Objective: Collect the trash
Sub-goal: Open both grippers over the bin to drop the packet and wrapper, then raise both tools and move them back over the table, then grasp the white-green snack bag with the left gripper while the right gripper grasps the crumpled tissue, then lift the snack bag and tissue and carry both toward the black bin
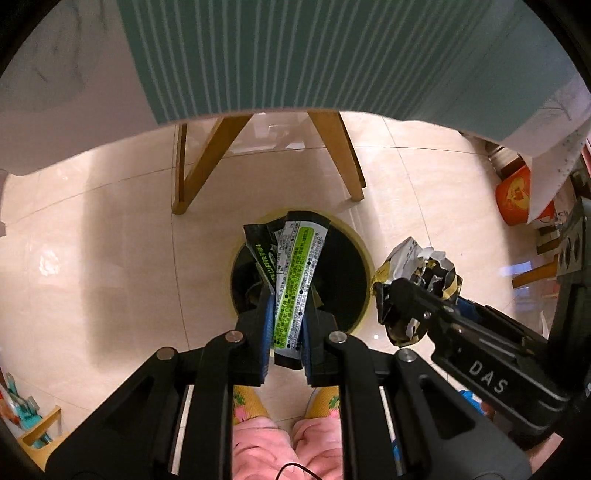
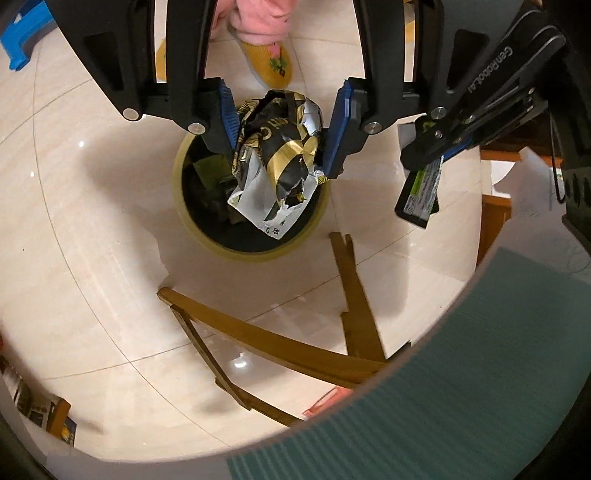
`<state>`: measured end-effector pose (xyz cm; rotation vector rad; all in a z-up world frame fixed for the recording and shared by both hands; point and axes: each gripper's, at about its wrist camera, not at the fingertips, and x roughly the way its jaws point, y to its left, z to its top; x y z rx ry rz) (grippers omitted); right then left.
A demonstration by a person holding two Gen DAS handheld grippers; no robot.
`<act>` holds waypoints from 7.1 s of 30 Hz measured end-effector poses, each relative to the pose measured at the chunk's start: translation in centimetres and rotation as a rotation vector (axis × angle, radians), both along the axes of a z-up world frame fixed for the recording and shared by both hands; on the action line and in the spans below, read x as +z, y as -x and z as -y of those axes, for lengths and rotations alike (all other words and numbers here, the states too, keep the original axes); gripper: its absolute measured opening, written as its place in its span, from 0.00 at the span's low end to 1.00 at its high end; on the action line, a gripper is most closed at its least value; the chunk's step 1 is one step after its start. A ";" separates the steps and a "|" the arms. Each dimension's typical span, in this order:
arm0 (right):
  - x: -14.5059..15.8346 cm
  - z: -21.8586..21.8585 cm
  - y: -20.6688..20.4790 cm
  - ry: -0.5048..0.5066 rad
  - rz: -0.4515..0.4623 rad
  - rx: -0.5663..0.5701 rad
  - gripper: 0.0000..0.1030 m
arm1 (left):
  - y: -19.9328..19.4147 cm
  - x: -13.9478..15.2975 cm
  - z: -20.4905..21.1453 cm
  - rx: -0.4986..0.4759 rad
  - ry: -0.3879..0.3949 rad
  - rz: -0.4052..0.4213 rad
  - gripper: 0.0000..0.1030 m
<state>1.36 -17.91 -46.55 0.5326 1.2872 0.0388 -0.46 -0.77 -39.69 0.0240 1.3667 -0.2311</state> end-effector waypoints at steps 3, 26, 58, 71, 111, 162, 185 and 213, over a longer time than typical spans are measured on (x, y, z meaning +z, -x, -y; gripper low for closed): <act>-0.9 0.3 -0.9 -0.009 -0.010 0.004 0.58 | -0.4 -1.2 0.3 0.003 -0.009 -0.002 0.30; 11.0 2.7 1.9 0.042 0.087 -0.022 0.69 | 1.2 9.2 -0.4 0.047 -0.020 0.106 0.80; 49.0 1.5 7.4 0.153 0.561 0.184 0.74 | 5.1 48.3 -0.1 -0.024 -0.021 0.564 0.85; 53.1 0.7 -0.8 0.164 0.648 0.227 0.76 | -0.2 50.8 -2.7 0.076 -0.060 0.601 0.85; 29.9 -23.2 -45.7 0.353 0.352 0.423 0.82 | -43.5 30.2 -20.3 0.154 0.128 0.131 0.85; 31.7 -10.7 -40.5 0.239 0.349 0.094 0.60 | -45.9 24.8 -12.2 0.062 0.110 0.038 0.01; 40.6 0.5 -11.0 0.095 0.465 0.208 0.59 | -15.5 39.0 -1.6 0.045 0.109 0.254 0.01; 30.5 4.5 4.4 -0.006 0.237 0.184 0.59 | 2.5 29.3 2.5 0.036 -0.017 0.122 0.01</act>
